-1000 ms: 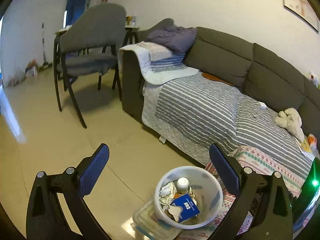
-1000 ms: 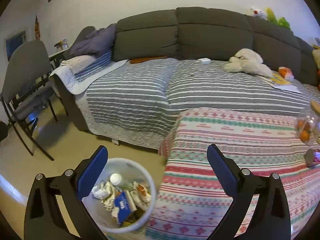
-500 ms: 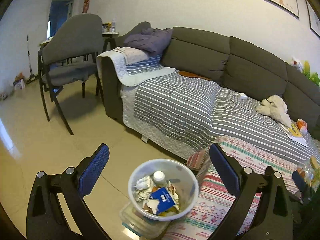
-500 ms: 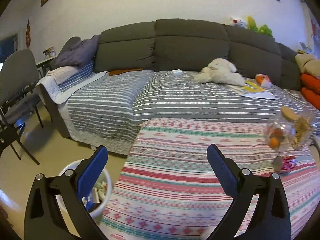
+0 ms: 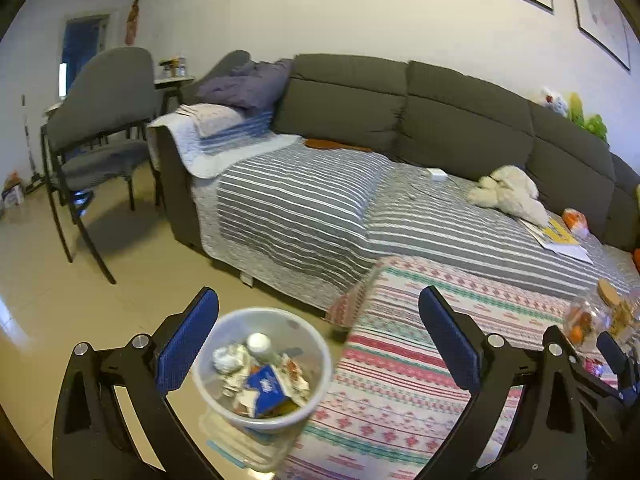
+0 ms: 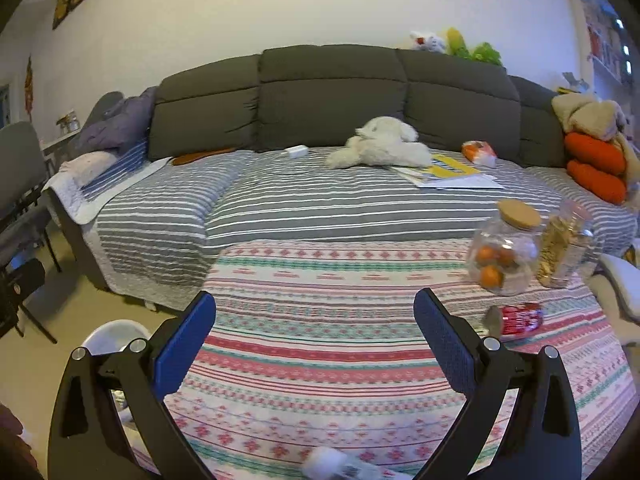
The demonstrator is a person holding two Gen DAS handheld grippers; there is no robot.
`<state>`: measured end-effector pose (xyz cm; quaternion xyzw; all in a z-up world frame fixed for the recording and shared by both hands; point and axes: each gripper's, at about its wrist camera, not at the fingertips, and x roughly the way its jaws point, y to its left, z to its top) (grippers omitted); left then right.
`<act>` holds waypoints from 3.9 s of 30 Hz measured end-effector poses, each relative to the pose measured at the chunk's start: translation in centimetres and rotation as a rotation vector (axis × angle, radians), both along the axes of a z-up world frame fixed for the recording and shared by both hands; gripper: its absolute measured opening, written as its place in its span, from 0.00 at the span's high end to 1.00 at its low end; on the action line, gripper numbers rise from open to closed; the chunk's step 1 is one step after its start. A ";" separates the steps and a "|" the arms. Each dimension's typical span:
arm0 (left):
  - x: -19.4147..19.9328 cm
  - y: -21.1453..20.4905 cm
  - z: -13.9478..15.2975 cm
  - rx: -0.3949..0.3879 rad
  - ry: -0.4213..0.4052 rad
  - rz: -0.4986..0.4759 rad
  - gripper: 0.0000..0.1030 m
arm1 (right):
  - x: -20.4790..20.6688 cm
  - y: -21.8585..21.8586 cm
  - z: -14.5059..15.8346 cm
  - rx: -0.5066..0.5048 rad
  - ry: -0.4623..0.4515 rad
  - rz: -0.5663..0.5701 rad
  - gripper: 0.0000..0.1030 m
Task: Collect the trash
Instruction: 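Move both tools back over the table toward the second bottle and red can, then grasp the white bottle with the left tool while the right tool grasps the red milk can, then lift and carry the bottle and can with both tools over the white bin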
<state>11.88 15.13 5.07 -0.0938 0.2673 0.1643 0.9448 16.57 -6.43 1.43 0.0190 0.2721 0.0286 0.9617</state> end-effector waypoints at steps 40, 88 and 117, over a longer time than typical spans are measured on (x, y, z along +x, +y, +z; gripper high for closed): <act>4.4 -20.7 -17.0 -0.432 0.698 -0.315 0.07 | 0.2 -30.4 -4.0 0.140 0.217 -0.458 0.06; 6.1 -15.7 -9.3 -0.262 0.373 -0.553 0.66 | 12.0 -20.7 -10.5 -0.205 0.345 -0.072 0.37; 5.4 -10.2 -6.7 -0.297 0.275 -0.485 0.66 | 7.8 -12.4 -2.1 0.111 0.165 0.017 0.39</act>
